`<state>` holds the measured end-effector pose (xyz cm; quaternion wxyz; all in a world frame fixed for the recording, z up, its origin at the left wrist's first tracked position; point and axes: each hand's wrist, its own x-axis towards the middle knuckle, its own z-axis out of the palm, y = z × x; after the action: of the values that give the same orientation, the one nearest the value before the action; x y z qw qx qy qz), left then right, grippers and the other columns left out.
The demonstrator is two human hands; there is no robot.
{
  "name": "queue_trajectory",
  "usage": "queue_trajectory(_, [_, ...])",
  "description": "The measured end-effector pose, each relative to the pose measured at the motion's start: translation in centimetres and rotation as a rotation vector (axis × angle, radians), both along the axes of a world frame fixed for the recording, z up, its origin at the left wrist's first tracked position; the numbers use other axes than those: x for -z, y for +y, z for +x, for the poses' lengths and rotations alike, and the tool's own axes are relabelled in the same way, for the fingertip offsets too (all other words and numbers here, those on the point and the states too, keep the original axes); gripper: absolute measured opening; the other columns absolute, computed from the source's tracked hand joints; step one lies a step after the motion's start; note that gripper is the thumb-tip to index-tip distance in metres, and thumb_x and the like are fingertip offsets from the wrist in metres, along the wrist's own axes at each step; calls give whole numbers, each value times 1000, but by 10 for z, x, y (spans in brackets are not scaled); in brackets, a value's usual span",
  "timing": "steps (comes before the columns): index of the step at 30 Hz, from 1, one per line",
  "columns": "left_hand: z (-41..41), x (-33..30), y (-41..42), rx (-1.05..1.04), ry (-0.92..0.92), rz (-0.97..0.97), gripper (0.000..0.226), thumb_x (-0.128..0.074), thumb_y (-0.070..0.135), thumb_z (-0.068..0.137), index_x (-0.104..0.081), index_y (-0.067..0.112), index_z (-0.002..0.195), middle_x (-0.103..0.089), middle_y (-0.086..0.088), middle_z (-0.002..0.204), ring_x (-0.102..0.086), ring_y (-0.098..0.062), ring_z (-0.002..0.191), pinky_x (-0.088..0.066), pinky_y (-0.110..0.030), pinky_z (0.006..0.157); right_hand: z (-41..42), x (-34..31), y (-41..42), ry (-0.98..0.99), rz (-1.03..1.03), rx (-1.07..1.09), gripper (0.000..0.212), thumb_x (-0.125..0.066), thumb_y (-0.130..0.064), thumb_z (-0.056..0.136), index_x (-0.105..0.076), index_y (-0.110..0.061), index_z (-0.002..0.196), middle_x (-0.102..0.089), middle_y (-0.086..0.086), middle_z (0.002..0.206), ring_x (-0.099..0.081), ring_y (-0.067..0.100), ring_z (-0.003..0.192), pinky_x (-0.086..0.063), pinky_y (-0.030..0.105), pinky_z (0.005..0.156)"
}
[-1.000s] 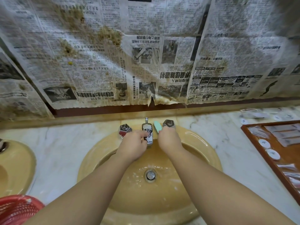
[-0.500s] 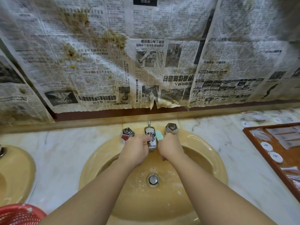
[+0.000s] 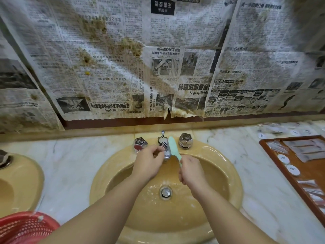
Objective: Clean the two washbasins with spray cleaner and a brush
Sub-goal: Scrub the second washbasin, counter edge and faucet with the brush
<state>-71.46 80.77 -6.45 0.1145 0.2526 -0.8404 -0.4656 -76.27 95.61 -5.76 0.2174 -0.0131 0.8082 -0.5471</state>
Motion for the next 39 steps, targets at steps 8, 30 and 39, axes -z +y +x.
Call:
queue_trajectory(8, [10,-6,0,-175,12,727,26,-64,25,98,-77,3,90,-71,-17,76,-63,-25,64,-59,-39,60,16,-4,-42,106,-53,-212,6,-61,-21,99,-57,-20,103,-76,1,81,-71,17,74,-60,39,70])
queue_trajectory(30, [-33,48,-31,-317,-190,1075,35,-37,38,107,-55,15,88,-36,5,56,-24,-12,44,-16,-23,42,-2,6,-20,563,532,-431,44,-58,-22,96,-63,-24,139,-56,-12,147,-45,6,139,-27,18,115])
queue_trajectory(39, [-30,54,-34,-334,-147,1255,38,-42,44,107,-45,17,81,-30,6,52,-15,-10,43,-11,-23,34,-8,7,-29,588,565,-363,36,-60,-28,91,-72,-27,124,-64,-15,132,-54,10,125,-44,30,106])
